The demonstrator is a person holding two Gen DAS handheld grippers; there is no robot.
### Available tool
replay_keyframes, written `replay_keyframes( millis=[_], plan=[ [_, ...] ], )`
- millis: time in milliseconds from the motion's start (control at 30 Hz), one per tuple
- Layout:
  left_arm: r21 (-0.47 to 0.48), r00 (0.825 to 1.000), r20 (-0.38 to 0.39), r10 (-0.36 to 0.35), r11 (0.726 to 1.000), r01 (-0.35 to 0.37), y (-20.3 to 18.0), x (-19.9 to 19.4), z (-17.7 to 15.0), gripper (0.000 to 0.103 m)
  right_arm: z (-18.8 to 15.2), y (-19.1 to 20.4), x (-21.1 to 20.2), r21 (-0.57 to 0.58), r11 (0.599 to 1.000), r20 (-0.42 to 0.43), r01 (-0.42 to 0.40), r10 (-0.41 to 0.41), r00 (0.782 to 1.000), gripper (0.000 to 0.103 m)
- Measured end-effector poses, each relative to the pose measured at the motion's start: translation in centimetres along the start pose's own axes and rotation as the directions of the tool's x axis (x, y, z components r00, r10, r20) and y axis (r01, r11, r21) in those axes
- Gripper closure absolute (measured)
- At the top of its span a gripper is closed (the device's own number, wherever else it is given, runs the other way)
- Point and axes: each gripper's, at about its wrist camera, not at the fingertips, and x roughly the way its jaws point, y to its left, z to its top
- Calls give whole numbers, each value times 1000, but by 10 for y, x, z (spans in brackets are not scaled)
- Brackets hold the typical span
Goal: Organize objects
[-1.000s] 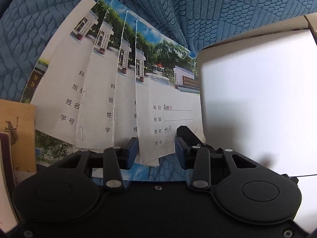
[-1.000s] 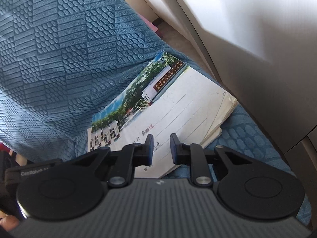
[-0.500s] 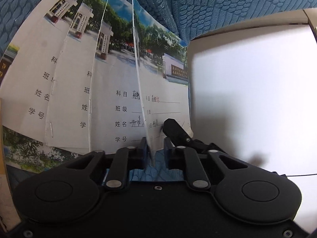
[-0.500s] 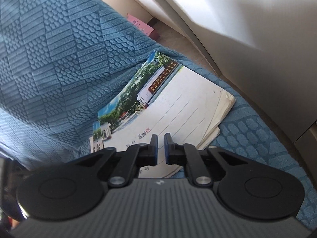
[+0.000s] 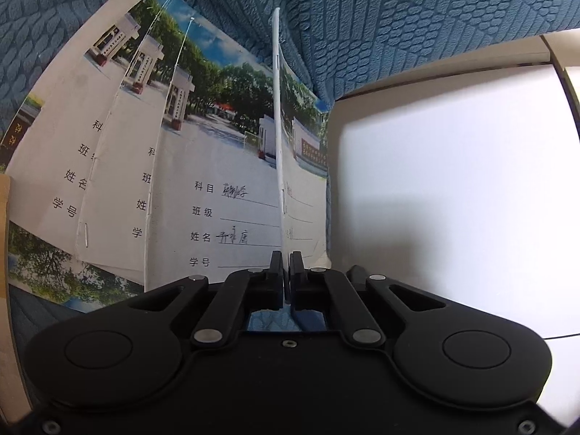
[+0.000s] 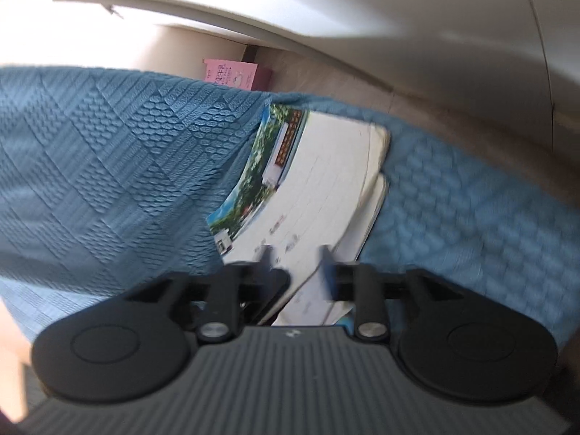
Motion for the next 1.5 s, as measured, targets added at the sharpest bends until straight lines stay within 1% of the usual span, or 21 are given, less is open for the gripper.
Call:
replay_keyframes(
  millis=[67,133,267,333,433,500,667,767,867,933,1033,1100,1133,1233,1333,1500],
  plan=[
    [-11,1000,3,-8,1000,8,-1,-4,-1,101,-3,-3,2,40,998,-14,-41,42,999,45],
    [-22,1000,4,-12,1000,12,-2,-7,-2,101,-5,-9,7,112,992,-25,-59,62,998,45],
    [-29,1000,13,-22,999,22,-6,-16,-6,102,-3,-24,16,233,968,-11,-94,99,995,45],
    [-37,999,17,-31,999,31,-6,-20,-6,102,-2,-29,21,260,960,-7,-107,113,994,45],
    [-47,999,18,-41,998,42,-6,-26,-6,102,3,-32,25,258,959,-21,-118,128,992,46],
    [-45,999,20,-45,998,46,-7,-28,-5,102,7,-32,23,242,961,-4,-131,136,991,46],
    [-67,997,27,-68,995,70,-5,-33,-3,102,17,-34,24,215,970,3,-114,116,993,47],
    [-71,997,32,-73,995,75,-6,-34,-1,102,22,-35,23,207,973,20,-106,104,994,51],
    [-76,996,34,-77,994,80,-4,-37,0,102,24,-32,22,184,978,32,-98,94,995,59],
    [-73,996,37,-77,994,80,-4,-38,1,102,25,-31,21,168,982,40,-87,81,996,67],
    [-56,997,49,-65,996,68,-6,-41,2,102,24,-29,20,131,989,49,-70,64,997,73],
    [-39,997,56,-59,997,61,-8,-45,1,102,24,-29,16,107,993,59,-52,46,997,75],
    [-31,997,58,-53,998,55,-10,-45,3,102,24,-29,15,96,994,63,-47,41,997,79],
    [-22,997,54,-50,998,52,-13,-50,2,102,24,-26,12,72,996,65,-49,44,997,87],
    [-15,997,56,-53,998,54,-15,-59,0,102,22,-16,2,5,999,78,-45,45,996,93],
    [-14,996,53,-75,997,75,-18,-78,-5,101,16,4,-19,-87,995,93,-43,52,994,95]
  ],
)
